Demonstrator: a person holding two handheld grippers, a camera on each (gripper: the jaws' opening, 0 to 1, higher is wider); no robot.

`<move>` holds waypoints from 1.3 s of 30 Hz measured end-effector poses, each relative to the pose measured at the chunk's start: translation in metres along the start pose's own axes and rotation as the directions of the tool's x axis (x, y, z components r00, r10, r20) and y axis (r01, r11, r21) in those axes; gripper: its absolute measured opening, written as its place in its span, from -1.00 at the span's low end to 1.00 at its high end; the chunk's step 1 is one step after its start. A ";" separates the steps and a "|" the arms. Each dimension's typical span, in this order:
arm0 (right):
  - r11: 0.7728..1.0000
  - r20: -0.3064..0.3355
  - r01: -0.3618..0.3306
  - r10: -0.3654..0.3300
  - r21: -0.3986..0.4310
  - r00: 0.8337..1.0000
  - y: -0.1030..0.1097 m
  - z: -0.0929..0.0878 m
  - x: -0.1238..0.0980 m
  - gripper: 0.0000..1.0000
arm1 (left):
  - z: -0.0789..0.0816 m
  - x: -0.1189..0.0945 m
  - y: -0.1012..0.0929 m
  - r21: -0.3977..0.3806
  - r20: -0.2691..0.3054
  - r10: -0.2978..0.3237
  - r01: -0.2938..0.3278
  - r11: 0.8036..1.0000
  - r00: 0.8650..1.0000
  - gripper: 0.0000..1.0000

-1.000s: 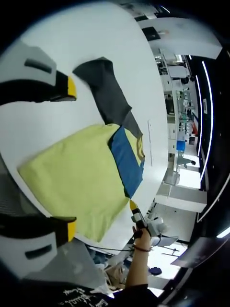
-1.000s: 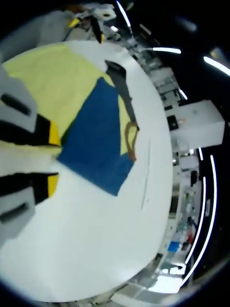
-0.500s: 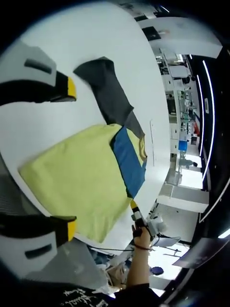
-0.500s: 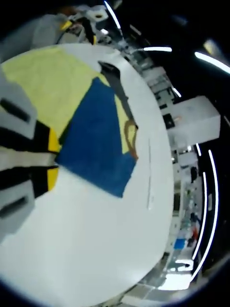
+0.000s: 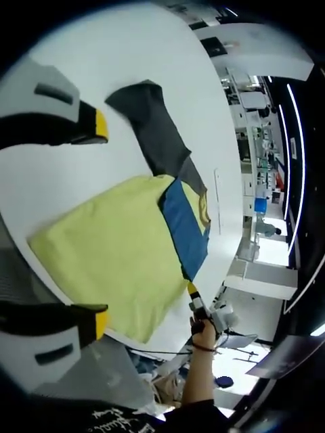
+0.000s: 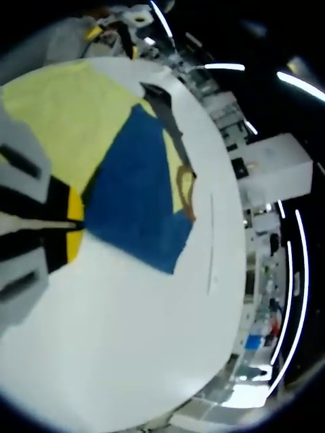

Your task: Fold the garment on the visible template until the final outline fits inside the template.

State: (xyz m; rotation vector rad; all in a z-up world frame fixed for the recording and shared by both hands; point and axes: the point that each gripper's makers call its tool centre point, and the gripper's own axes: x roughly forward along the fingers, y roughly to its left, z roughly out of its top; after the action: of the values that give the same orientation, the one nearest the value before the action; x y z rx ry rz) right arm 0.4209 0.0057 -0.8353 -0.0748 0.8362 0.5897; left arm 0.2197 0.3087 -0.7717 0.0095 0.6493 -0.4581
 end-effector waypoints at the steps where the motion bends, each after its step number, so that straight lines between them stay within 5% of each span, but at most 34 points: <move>1: 1.000 -0.005 0.004 -0.004 -0.004 1.000 -0.004 0.000 0.001 -1.00 | 0.000 0.000 0.000 0.000 -0.001 0.000 0.000 1.000 1.000 0.91; 16: 0.993 -0.045 0.066 -0.071 -0.096 0.996 -0.009 0.000 -0.002 -1.00 | -0.003 -0.001 0.005 -0.008 -0.005 0.011 -0.011 1.000 1.000 0.91; 39: 0.995 -0.059 0.064 -0.069 -0.077 0.996 -0.030 -0.004 -0.002 -1.00 | 0.000 0.002 0.033 -0.017 -0.011 0.057 -0.057 0.998 0.998 0.90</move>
State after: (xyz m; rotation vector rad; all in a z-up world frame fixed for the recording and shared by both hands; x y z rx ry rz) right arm 0.4329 -0.0220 -0.8412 -0.1894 0.8678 0.5579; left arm 0.2347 0.3378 -0.7776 0.0143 0.6614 -0.3974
